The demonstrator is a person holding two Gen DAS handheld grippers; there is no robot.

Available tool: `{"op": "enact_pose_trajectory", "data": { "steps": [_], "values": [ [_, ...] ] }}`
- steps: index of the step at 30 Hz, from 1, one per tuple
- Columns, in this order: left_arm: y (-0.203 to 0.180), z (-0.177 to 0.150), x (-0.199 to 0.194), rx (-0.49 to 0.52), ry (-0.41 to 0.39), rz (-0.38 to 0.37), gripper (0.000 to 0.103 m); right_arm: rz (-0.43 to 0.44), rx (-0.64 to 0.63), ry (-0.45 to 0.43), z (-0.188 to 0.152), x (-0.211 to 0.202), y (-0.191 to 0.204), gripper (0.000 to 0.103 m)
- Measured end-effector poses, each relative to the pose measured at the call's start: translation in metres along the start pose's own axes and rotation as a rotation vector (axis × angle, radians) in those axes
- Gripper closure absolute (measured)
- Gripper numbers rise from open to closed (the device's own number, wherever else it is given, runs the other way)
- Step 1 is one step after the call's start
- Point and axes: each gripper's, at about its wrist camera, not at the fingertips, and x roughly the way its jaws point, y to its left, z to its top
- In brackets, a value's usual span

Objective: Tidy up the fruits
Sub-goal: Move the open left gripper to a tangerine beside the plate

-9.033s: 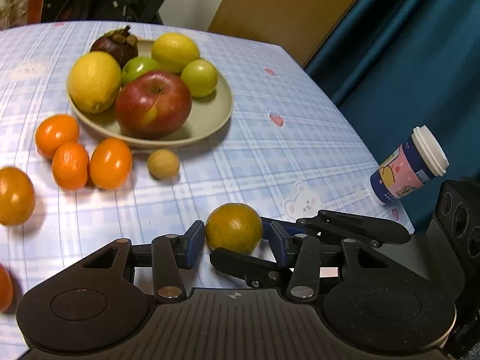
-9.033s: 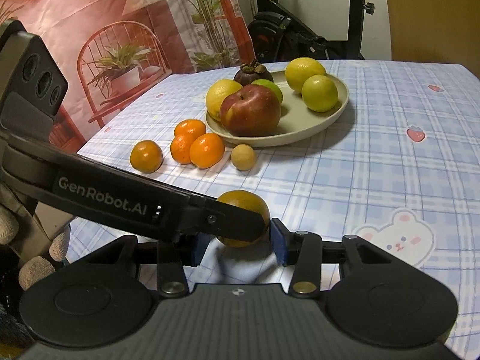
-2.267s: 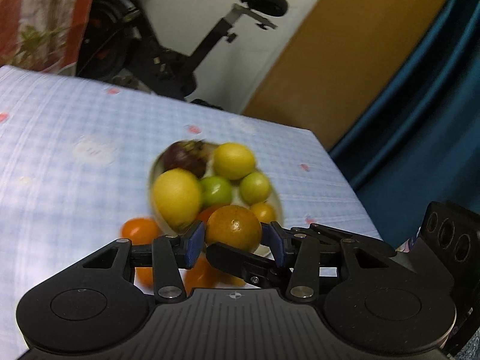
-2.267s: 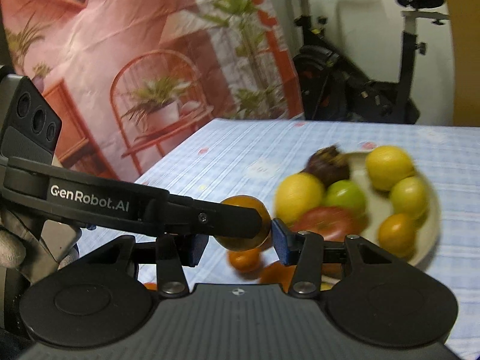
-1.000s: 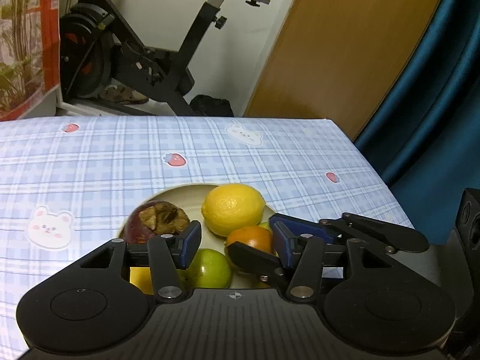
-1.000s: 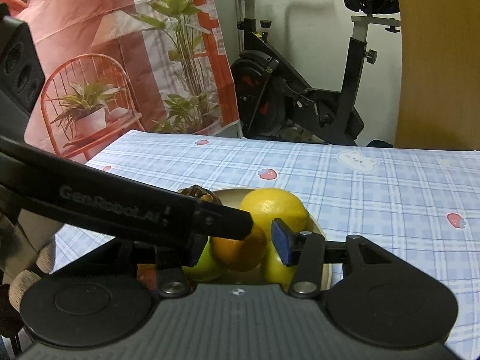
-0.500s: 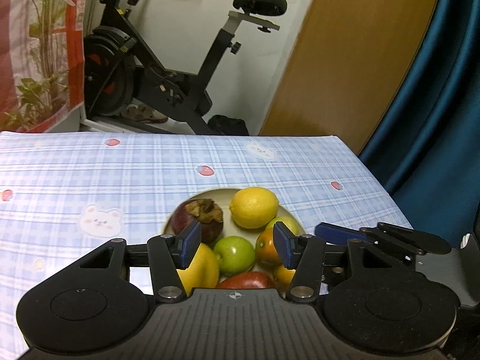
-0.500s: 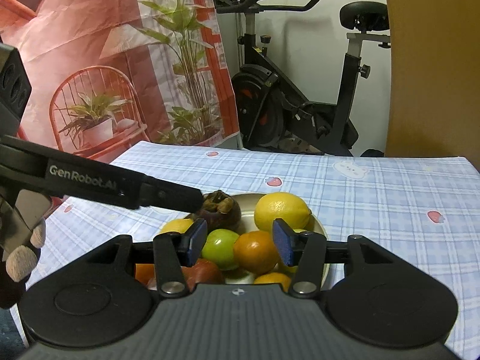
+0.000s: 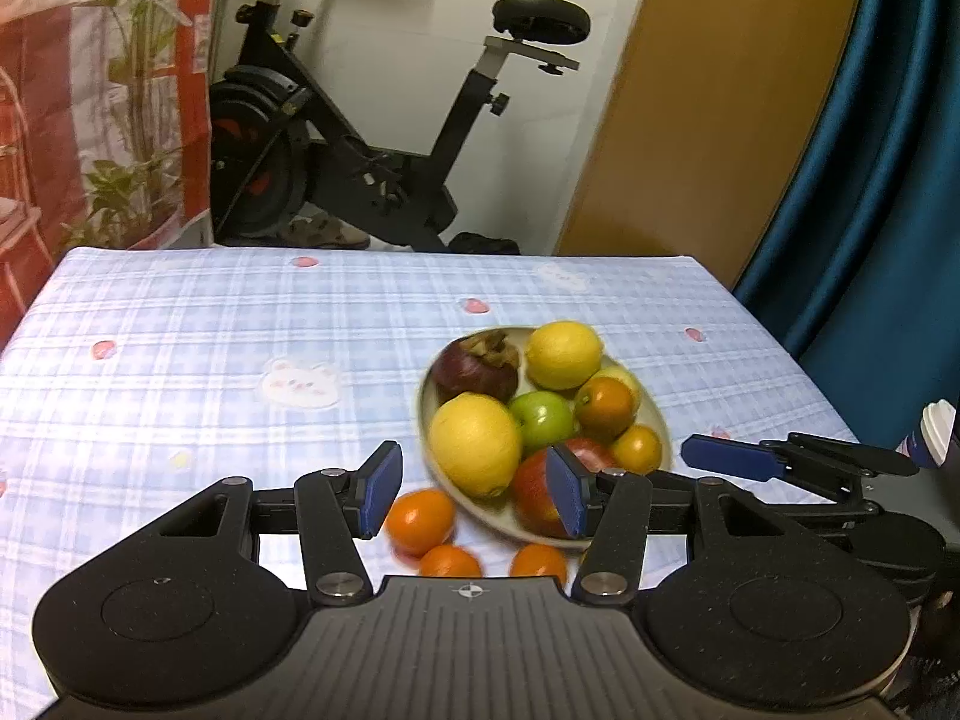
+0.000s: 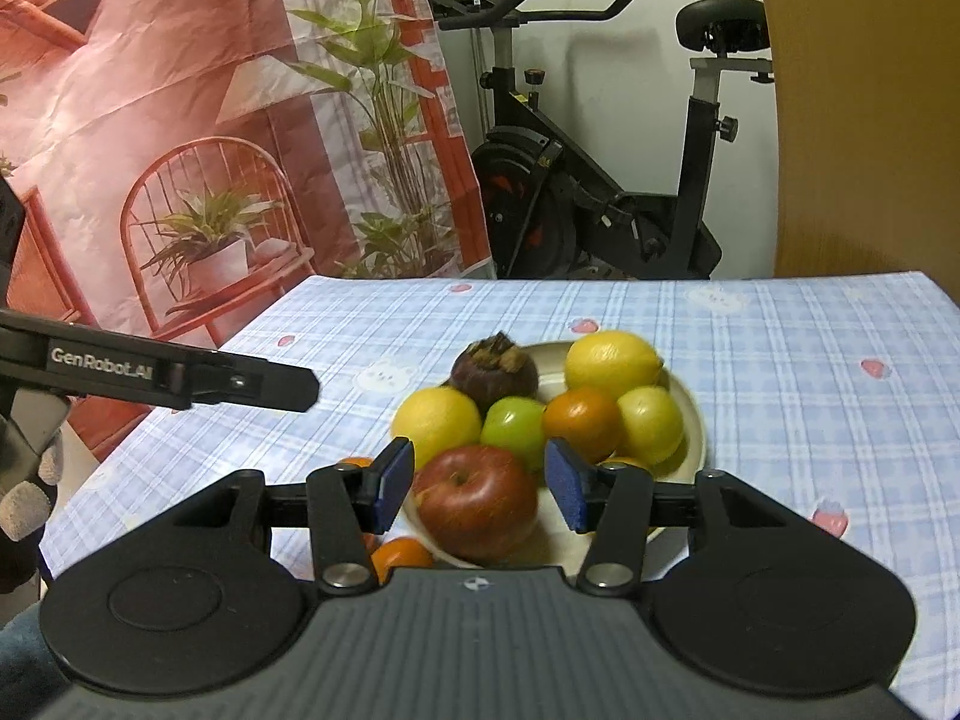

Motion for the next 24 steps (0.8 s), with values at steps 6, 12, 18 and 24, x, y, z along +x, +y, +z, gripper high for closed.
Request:
{"op": "enact_pose_trajectory", "data": {
  "steps": [6,12,18,24],
  "values": [
    [0.021,-0.013,-0.018,-0.014,-0.006,0.018,0.047,0.008,0.000,0.013,-0.009,0.001,0.017,0.051],
    [0.043,-0.031,-0.035,-0.053,0.004,0.038,0.047,0.033,-0.011,0.037,-0.021,0.003,0.034,0.051],
    [0.066,-0.053,-0.045,-0.099,0.031,0.043,0.047,0.093,-0.041,0.073,-0.032,0.009,0.058,0.051],
    [0.074,-0.069,-0.043,-0.119,0.063,0.036,0.047,0.153,-0.100,0.138,-0.044,0.025,0.085,0.051]
  ]
}}
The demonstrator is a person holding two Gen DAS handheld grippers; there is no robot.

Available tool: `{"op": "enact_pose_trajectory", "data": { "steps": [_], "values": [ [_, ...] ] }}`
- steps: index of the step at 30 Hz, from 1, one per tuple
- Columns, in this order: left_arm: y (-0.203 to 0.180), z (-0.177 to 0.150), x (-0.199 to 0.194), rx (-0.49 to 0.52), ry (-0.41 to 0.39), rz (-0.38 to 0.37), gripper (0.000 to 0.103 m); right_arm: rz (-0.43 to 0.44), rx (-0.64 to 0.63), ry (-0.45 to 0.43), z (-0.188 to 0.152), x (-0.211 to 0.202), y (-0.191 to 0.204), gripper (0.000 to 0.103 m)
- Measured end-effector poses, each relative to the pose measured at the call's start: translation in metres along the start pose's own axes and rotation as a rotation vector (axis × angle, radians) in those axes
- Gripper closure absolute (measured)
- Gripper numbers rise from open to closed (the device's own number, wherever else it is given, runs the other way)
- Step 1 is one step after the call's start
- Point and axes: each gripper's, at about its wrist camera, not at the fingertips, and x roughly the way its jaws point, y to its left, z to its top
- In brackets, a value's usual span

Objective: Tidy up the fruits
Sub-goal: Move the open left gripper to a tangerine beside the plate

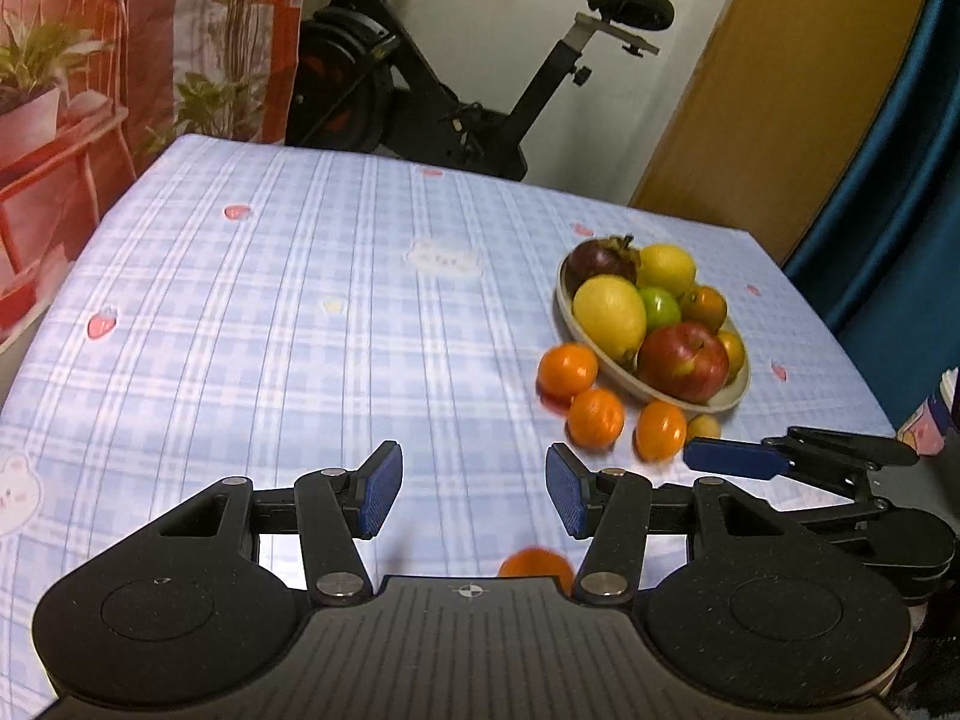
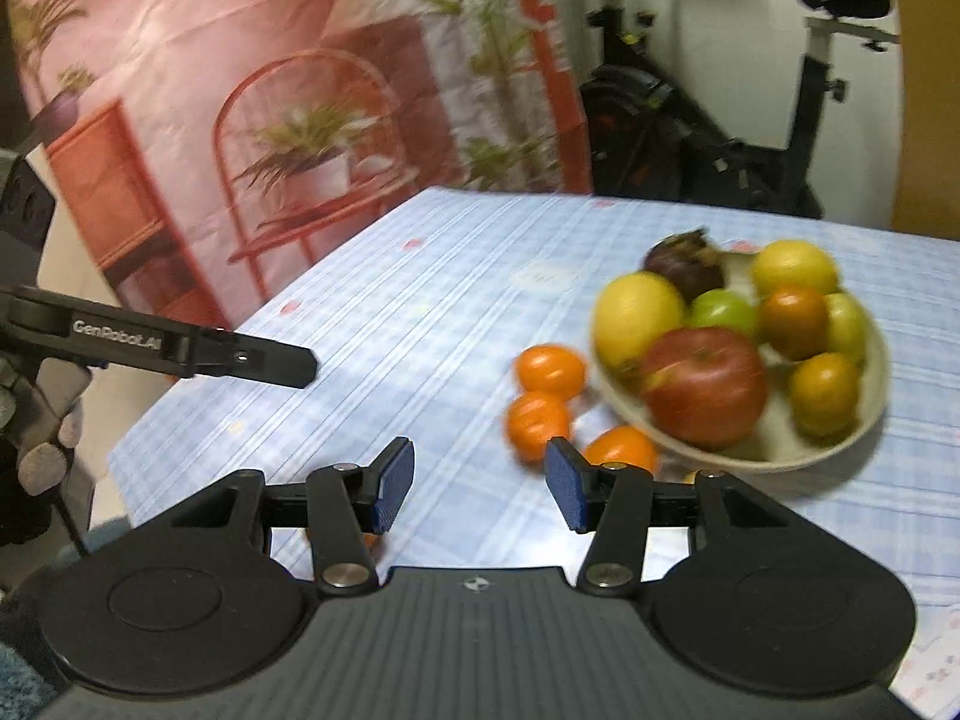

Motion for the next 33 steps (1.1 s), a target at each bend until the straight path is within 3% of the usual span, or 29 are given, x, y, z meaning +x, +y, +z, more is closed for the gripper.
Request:
{"op": "enact_pose_trajectory", "data": {
  "steps": [7,14,22,33],
  "values": [
    [-0.004,-0.012,-0.001,0.027,-0.008,-0.011,0.047,0.013,-0.010,0.046,-0.008,0.014,0.009,0.051],
    [-0.016,-0.013,0.002,0.034,-0.060,-0.013,0.047,-0.050,0.049,0.039,-0.017,0.007,-0.008,0.051],
    [-0.025,-0.009,0.013,0.040,-0.047,-0.045,0.048,-0.178,0.073,0.020,-0.014,0.009,-0.029,0.051],
    [-0.031,-0.002,0.031,0.018,-0.016,-0.075,0.048,-0.198,0.036,0.050,-0.003,0.034,-0.045,0.052]
  ]
}}
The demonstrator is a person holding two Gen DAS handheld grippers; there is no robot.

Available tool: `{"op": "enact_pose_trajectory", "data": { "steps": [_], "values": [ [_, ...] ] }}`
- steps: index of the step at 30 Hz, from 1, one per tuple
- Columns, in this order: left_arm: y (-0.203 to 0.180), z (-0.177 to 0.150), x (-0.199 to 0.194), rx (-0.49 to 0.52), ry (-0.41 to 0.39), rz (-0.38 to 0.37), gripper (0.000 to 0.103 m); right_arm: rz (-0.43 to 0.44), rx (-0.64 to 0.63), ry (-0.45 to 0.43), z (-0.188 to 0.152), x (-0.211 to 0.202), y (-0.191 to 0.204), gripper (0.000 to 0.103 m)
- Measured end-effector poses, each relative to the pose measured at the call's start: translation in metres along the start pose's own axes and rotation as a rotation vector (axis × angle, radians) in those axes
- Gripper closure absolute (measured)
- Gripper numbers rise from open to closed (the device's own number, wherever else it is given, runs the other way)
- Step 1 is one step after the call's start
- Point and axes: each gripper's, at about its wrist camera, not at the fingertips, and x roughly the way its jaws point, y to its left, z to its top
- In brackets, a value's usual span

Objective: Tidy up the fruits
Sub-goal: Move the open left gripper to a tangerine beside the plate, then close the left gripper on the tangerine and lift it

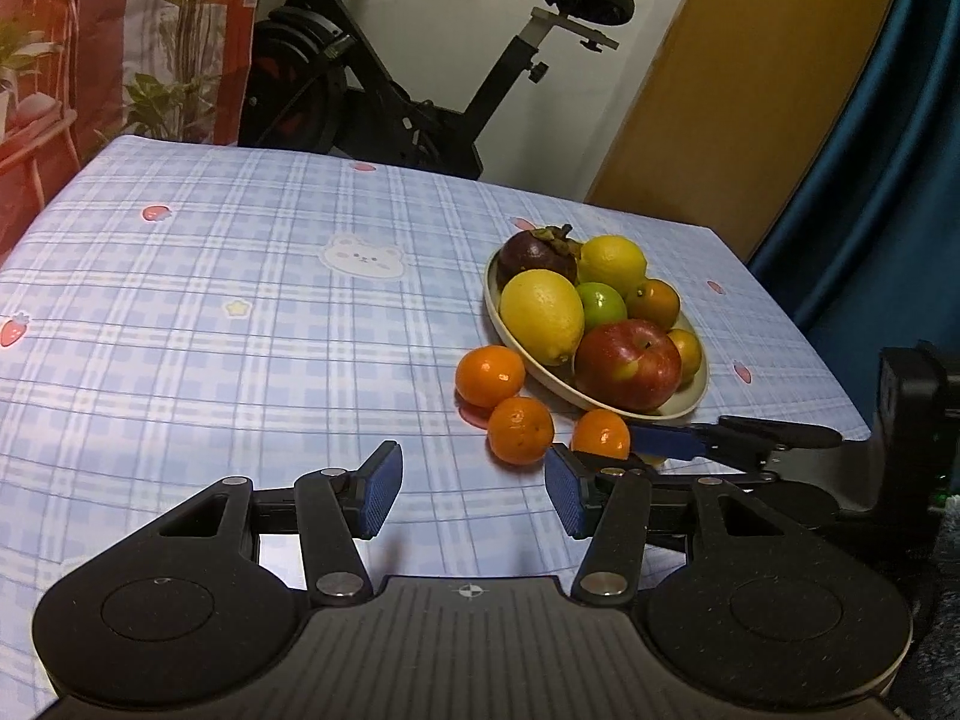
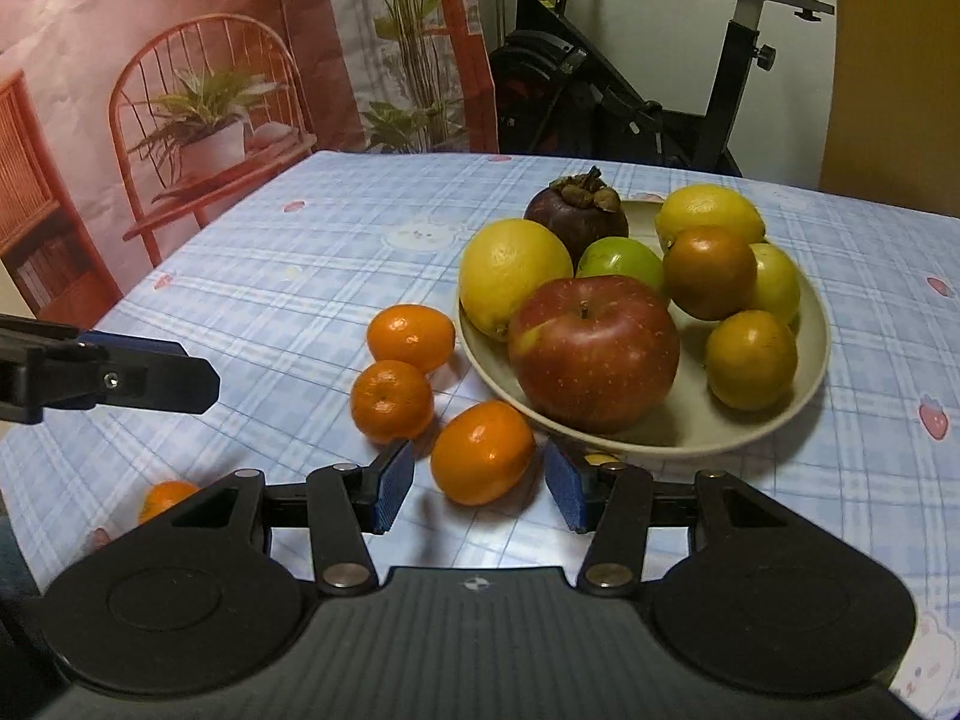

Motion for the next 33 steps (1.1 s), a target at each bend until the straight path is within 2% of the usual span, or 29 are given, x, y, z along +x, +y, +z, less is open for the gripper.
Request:
{"op": "enact_pose_trajectory", "data": {
  "steps": [3,6,11,19,25,33],
  "values": [
    [-0.001,0.002,0.004,-0.002,0.009,-0.009,0.048,0.008,-0.021,0.003,-0.001,0.005,0.001,0.052],
    [-0.005,0.003,0.010,-0.005,0.027,-0.025,0.049,0.030,-0.022,0.012,-0.004,0.005,0.001,0.062],
    [-0.014,0.002,0.019,0.010,0.050,-0.038,0.049,0.078,-0.031,0.003,-0.013,-0.001,0.003,0.066],
    [-0.013,0.000,0.022,-0.002,0.059,-0.030,0.049,0.084,-0.015,-0.014,-0.012,-0.004,0.002,0.065],
    [-0.010,0.000,0.022,-0.022,0.061,-0.025,0.049,0.075,0.012,-0.026,-0.005,0.002,-0.003,0.055],
    [-0.014,0.001,0.025,-0.025,0.066,-0.045,0.052,0.110,-0.006,-0.021,-0.007,0.004,-0.001,0.059]
  ]
}}
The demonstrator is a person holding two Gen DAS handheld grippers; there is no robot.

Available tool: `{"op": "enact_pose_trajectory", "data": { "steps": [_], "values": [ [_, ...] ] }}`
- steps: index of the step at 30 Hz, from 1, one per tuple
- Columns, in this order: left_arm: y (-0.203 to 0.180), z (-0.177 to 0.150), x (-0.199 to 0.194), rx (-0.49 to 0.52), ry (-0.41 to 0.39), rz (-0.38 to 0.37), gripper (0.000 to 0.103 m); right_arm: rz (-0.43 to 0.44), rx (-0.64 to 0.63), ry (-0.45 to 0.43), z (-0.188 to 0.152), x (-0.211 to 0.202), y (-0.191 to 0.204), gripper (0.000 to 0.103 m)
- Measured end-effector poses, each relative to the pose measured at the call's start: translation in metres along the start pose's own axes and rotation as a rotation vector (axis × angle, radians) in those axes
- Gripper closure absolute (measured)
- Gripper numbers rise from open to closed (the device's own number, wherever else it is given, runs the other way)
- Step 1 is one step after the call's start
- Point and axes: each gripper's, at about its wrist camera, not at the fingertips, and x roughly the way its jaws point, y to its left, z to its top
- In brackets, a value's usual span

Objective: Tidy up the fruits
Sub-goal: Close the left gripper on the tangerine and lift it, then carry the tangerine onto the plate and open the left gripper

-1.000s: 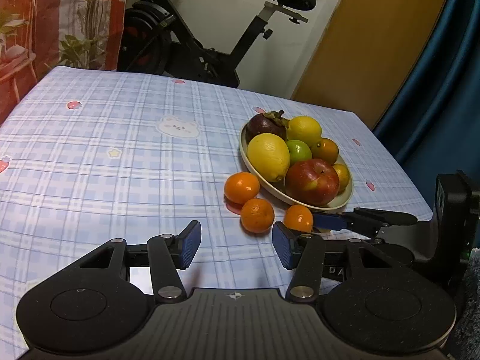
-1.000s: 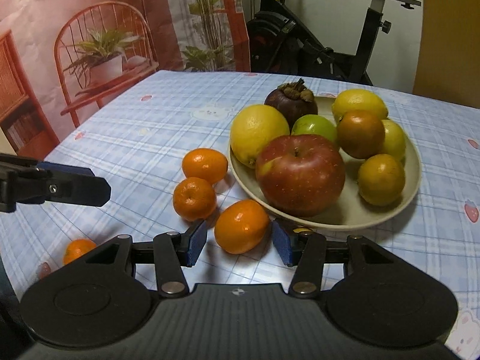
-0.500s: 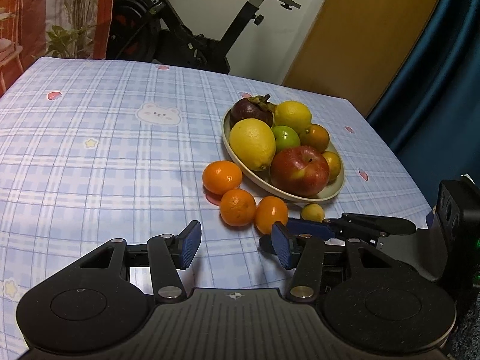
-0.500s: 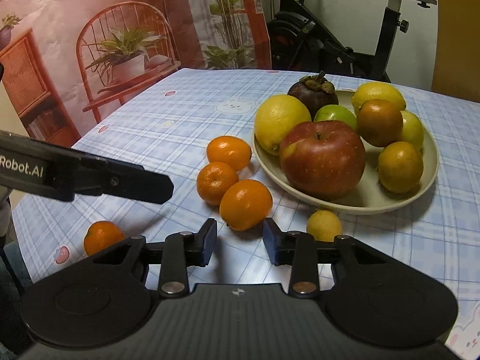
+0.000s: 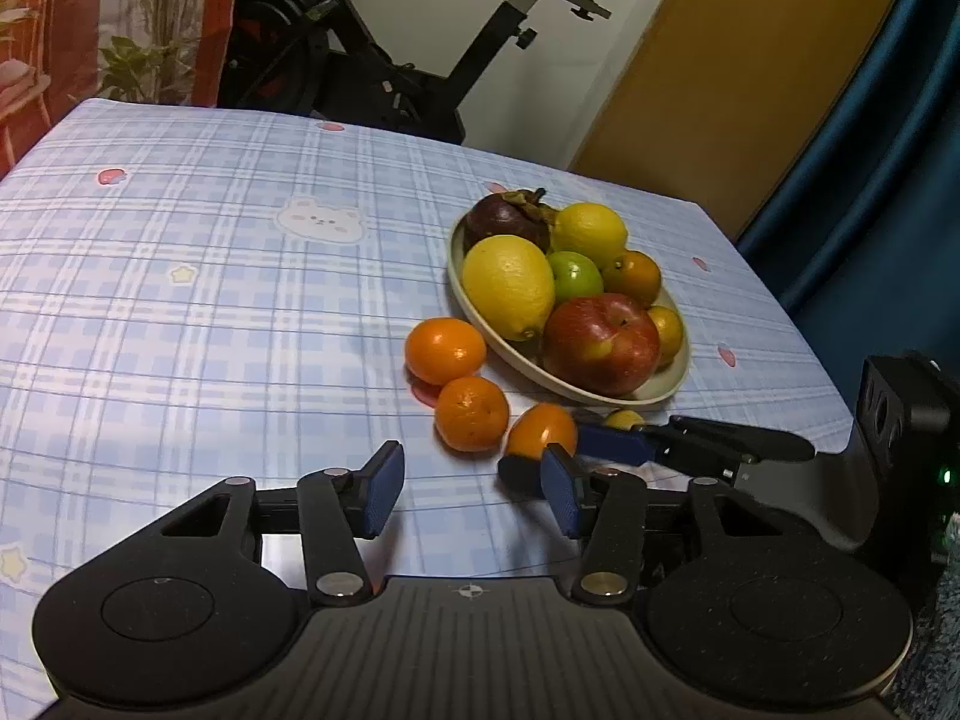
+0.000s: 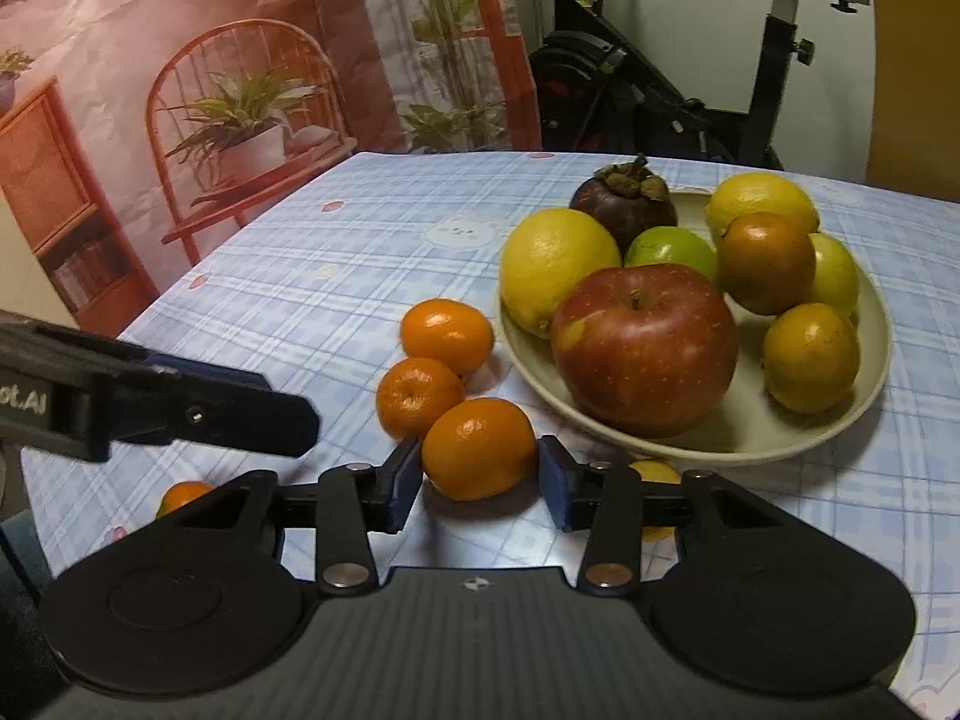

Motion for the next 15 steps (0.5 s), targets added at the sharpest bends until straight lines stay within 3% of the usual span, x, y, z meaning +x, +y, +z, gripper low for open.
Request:
{"op": "enact_pose_trajectory", "data": {
  "steps": [15],
  "values": [
    [-0.031,-0.013,0.038,0.012,0.122,-0.089,0.054,0.044,-0.022,0.011,-0.029,-0.031,0.006,0.059]
  ]
}}
